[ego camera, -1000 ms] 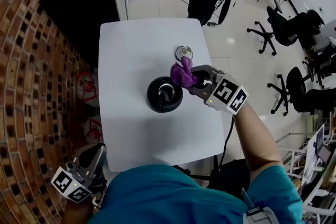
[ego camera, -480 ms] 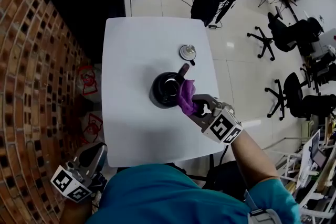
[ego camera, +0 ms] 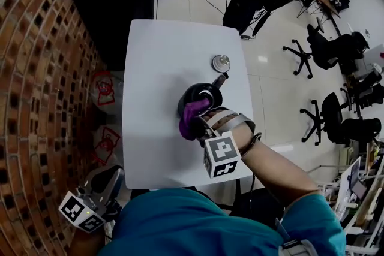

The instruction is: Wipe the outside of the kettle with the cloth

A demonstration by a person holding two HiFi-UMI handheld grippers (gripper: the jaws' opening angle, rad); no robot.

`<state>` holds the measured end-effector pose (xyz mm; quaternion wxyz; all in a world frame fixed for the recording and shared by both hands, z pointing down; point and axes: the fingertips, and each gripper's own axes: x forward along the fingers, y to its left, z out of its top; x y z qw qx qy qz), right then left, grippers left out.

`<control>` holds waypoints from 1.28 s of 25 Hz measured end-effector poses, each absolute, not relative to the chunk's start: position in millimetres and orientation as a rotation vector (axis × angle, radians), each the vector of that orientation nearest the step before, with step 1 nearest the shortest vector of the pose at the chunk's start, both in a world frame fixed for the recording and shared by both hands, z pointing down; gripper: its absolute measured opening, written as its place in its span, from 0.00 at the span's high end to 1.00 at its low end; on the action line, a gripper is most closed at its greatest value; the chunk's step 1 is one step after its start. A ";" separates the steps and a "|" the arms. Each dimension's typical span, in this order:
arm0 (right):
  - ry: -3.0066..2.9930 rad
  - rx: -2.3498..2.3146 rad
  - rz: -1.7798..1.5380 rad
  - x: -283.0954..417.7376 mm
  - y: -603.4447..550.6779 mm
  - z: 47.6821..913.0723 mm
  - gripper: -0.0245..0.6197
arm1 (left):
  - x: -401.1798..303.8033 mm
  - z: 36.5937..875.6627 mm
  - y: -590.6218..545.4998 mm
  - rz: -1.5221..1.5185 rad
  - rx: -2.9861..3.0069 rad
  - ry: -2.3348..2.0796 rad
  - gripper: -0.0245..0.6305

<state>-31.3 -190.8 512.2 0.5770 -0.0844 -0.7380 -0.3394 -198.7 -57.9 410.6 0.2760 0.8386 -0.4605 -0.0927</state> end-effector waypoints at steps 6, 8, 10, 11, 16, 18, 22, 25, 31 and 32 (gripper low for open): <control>-1.567 -0.372 -0.705 -56.1 -190.7 512.9 0.81 | -218.7 413.6 -45.6 -0.300 2.231 -1.288 0.96; -1.523 -0.423 -0.618 -62.8 -196.3 513.8 0.81 | -225.6 415.0 -43.2 -0.311 2.224 -1.298 0.96; -1.477 -0.480 -0.486 -66.3 -202.3 516.7 0.81 | -230.9 415.8 -41.3 -0.329 2.211 -1.309 0.96; -1.453 -0.503 -0.411 -67.1 -205.4 517.9 0.81 | -233.6 416.3 -40.2 -0.339 2.206 -1.317 0.96; -1.286 -0.556 -0.136 -66.0 -221.7 518.2 0.81 | -247.0 423.5 -34.4 -0.363 2.184 -1.343 0.96; -1.234 -0.564 -0.120 -70.2 -232.6 517.1 0.81 | -250.1 425.2 -33.5 -0.370 2.170 -1.351 0.96; -1.159 -0.524 -0.095 -72.5 -265.1 516.3 0.81 | -253.5 426.6 -35.5 -0.379 2.161 -1.357 0.96; -1.150 -0.466 -0.046 -67.0 -292.2 516.0 0.81 | -252.0 423.8 -38.5 -0.388 2.160 -1.348 0.96; -1.306 -0.360 0.159 -51.4 -328.4 504.1 0.81 | -256.4 427.6 -44.0 -0.375 2.155 -1.358 0.96; -1.326 -0.341 0.175 -46.1 -334.4 501.3 0.81 | -255.4 426.8 -45.9 -0.372 2.157 -1.353 0.96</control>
